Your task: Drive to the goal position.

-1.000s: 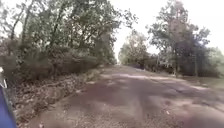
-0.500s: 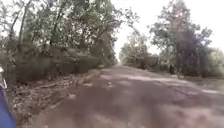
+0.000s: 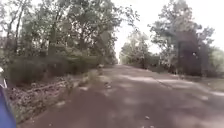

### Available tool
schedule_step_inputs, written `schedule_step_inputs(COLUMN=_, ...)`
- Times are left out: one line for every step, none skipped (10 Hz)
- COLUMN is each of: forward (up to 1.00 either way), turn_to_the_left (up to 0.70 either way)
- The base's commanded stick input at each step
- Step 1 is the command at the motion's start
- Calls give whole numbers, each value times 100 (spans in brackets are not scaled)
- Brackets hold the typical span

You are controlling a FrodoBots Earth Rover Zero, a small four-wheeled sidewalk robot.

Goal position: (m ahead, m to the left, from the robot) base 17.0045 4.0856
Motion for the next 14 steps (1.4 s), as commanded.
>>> schedule_step_inputs(forward=70, turn_to_the_left=-3)
schedule_step_inputs(forward=70, turn_to_the_left=-3)
schedule_step_inputs(forward=70, turn_to_the_left=-3)
schedule_step_inputs(forward=70, turn_to_the_left=-3)
schedule_step_inputs(forward=70, turn_to_the_left=-3)
schedule_step_inputs(forward=70, turn_to_the_left=-3)
schedule_step_inputs(forward=70, turn_to_the_left=-3)
schedule_step_inputs(forward=70, turn_to_the_left=-3)
schedule_step_inputs(forward=70, turn_to_the_left=-3)
schedule_step_inputs(forward=70, turn_to_the_left=-3)
schedule_step_inputs(forward=70, turn_to_the_left=-4)
schedule_step_inputs(forward=70, turn_to_the_left=-5)
schedule_step_inputs(forward=70, turn_to_the_left=-5)
schedule_step_inputs(forward=70, turn_to_the_left=-6)
